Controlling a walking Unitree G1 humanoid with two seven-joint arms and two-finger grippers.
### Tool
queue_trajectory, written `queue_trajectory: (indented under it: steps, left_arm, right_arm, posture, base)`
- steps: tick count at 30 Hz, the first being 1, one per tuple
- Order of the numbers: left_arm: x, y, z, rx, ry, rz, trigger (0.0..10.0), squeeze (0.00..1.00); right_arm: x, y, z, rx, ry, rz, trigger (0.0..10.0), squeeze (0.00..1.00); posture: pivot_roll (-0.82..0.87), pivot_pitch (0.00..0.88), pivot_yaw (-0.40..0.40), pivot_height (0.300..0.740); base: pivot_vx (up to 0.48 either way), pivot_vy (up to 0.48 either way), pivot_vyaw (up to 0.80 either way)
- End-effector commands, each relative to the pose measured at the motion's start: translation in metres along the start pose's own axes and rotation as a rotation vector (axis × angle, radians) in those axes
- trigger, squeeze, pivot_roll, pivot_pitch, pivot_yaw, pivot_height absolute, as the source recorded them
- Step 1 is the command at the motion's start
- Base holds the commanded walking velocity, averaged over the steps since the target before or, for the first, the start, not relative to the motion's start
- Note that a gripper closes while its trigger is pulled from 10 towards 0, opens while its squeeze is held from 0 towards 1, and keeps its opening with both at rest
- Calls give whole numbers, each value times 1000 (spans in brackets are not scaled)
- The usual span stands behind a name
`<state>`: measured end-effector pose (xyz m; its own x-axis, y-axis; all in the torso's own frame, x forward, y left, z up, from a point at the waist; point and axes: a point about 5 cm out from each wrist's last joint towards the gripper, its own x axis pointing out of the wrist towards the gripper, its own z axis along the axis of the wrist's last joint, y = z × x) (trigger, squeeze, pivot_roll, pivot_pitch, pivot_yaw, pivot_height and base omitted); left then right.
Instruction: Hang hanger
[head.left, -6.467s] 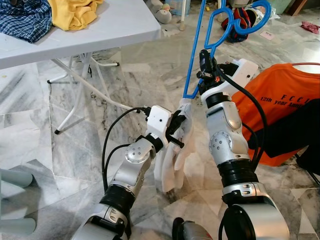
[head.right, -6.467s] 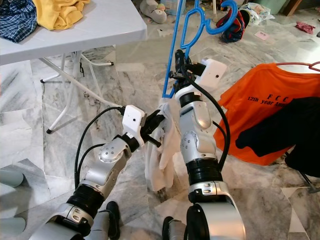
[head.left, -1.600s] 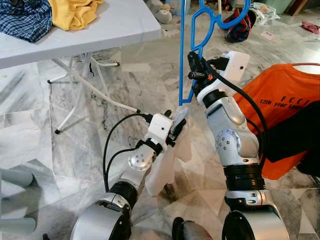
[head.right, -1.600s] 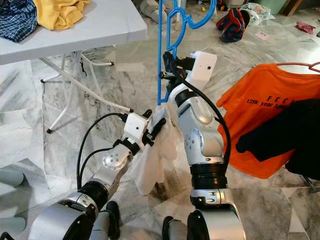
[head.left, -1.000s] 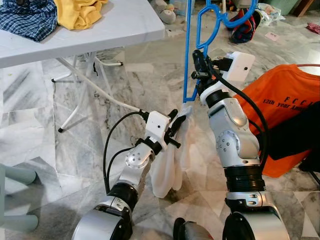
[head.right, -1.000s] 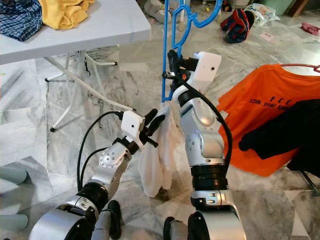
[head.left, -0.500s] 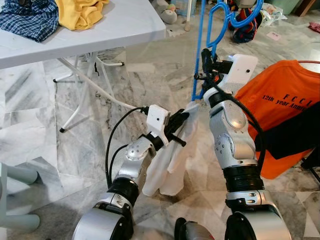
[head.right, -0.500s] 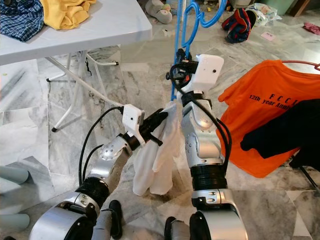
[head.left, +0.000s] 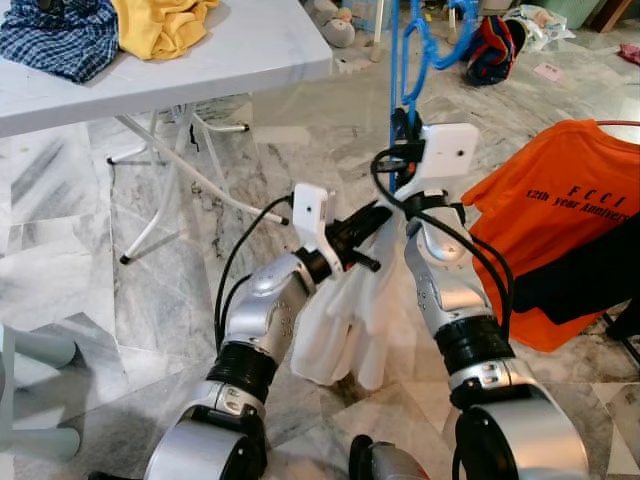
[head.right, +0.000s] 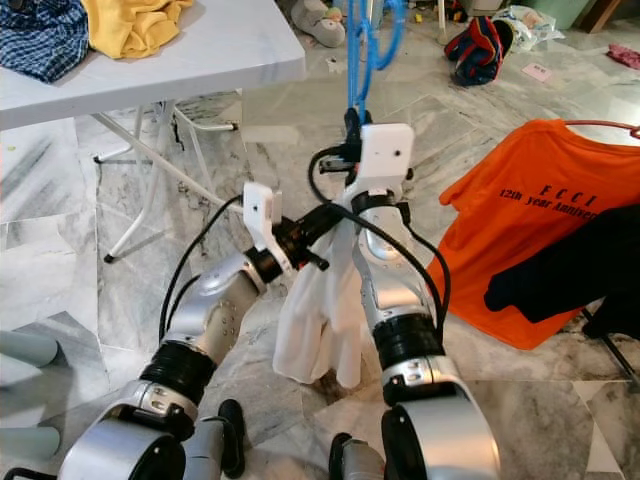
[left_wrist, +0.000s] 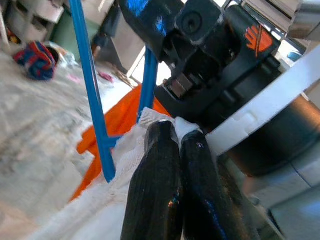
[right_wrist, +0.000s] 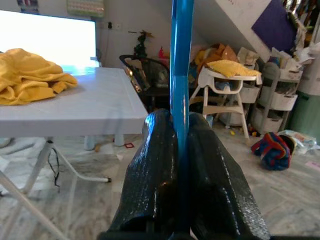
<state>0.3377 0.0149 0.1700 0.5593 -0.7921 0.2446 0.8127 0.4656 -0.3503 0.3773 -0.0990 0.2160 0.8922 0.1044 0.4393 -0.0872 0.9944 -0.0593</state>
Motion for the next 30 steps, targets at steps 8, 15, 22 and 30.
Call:
queue_trajectory:
  steps: [8,15,22,30]
  left_arm:
    - [10,-39,-8,-69,61,-235,0,0]
    - [-3,-42,-36,-86,202,-277,0,0]
    - [-21,-24,-62,-65,290,-177,0,0]
    - [-51,17,-77,28,306,141,0,0]
  right_arm:
    - [3,-14,-14,8,60,-112,10000,0]
    - [9,-43,-16,205,104,-274,10000,0]
    - [13,-66,-12,332,80,-332,10000,0]
    - [11,-68,-6,399,23,-229,10000,0]
  posture:
    - [138,217,-50,740]
    - [111,220,-43,740]
    - [96,223,-46,740]
    - [86,220,-58,740]
  base:
    - [0,0,0]
    - [0,0,0]
    - [0,0,0]
    - [0,0,0]
